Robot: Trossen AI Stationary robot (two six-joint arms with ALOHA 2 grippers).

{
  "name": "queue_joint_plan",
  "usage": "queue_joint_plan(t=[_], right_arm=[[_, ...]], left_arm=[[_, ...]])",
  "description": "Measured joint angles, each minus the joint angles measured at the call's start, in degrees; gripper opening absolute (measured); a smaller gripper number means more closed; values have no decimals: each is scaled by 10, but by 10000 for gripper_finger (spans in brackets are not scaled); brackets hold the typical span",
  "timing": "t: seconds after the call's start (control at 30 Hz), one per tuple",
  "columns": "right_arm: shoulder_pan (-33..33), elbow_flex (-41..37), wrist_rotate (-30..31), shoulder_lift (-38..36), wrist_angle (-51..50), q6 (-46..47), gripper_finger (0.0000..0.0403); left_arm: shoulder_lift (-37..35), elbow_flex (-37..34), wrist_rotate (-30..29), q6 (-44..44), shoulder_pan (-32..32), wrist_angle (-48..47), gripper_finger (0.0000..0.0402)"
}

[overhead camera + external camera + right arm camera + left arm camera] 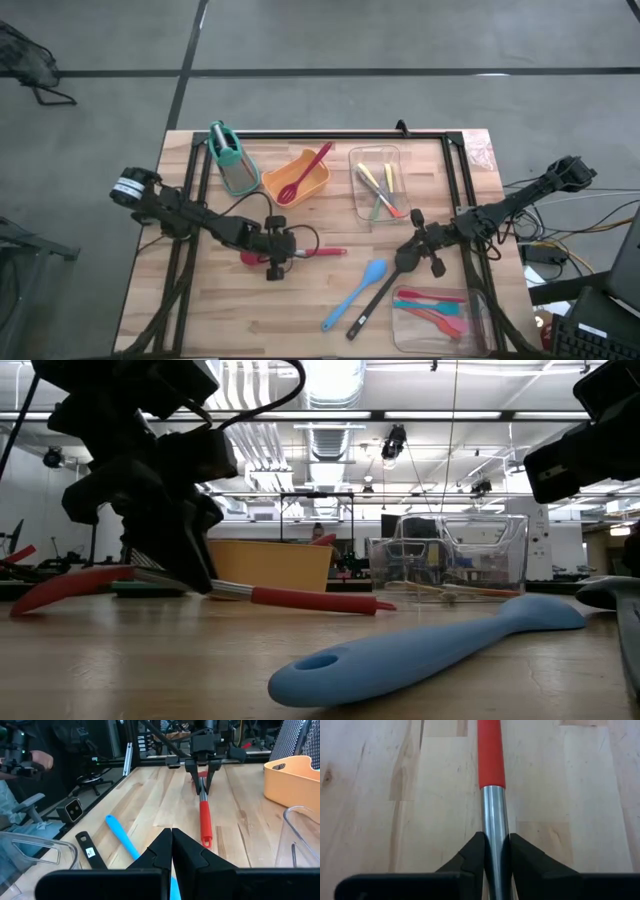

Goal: Pick & Place Kitchen Items
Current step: Put the red slotted spoon into the orange bin

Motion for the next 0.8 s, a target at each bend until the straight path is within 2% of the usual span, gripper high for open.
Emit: queue_joint_plan(t=[0.17, 0.23, 0.43, 0.57, 0.7, 0.8], right_arm=[[0, 0, 0, 0, 0, 0, 8], [0, 0, 0, 0, 0, 0, 8], [0, 0, 0, 1, 0, 0, 8], [0, 0, 0, 1, 0, 1, 8], [0, 0, 0, 1, 0, 4, 8], [0, 0, 0, 1, 0, 5, 8]], left_arm=[[-5, 10, 1, 24, 4, -8, 66], [-7, 21, 5, 28, 5, -11, 40], [-8, 52, -1, 48, 10, -48, 2], [-8, 55, 2, 40, 12, -60, 17], [-9, 61, 6, -21, 12, -57, 47], [-9, 61, 30, -28, 5, -56, 78]])
